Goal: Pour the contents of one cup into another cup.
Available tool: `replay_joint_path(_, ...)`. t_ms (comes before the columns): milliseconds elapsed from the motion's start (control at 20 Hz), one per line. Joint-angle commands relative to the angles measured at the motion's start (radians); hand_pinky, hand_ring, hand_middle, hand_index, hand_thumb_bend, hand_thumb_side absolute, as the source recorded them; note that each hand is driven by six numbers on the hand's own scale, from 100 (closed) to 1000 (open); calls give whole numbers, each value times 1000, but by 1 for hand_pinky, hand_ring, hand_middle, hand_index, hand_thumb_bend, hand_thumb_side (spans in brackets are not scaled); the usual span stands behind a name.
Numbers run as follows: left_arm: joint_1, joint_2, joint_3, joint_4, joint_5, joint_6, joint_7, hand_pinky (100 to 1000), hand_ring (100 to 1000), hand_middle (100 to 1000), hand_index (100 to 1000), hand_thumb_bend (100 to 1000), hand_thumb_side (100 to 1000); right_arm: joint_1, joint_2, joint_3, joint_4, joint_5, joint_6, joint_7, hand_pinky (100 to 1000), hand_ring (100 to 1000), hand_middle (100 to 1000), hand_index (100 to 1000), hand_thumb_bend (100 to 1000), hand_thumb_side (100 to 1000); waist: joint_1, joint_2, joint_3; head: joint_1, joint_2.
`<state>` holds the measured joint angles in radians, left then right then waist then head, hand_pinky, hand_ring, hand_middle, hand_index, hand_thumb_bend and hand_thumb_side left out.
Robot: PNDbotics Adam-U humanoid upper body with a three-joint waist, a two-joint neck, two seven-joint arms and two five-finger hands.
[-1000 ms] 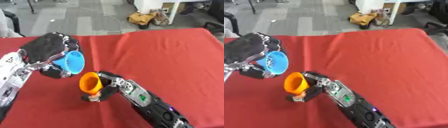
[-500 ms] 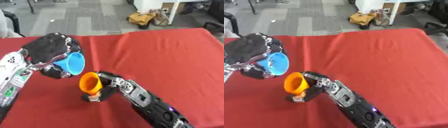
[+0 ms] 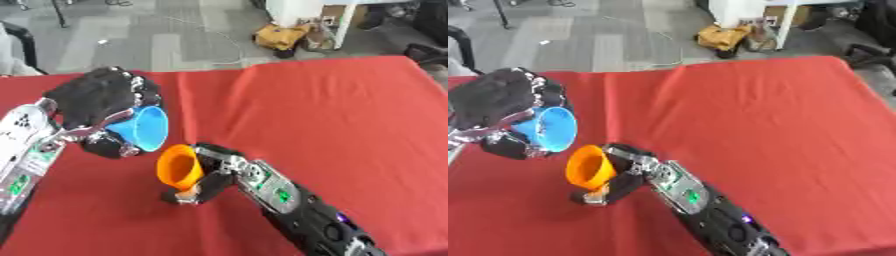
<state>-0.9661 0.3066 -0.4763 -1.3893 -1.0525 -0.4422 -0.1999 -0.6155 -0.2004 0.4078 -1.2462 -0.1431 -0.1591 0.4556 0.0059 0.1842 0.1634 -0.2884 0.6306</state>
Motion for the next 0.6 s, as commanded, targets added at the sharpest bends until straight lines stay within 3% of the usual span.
replay_joint_path(50, -28, 1, 4, -10, -12, 0, -8, 420, 333, 359, 652, 610, 100, -19, -2, -4, -8, -11, -2, 4, 573, 468, 452, 640, 361, 100, 4, -21, 0, -3, -6)
replay_joint_path(600, -37, -14, -9, 13, -54, -16, -43, 427, 334, 360, 655, 606, 100, -21, -2, -2, -8, -12, -2, 7, 574, 468, 450, 640, 361, 100, 2, -21, 1, -2, -4)
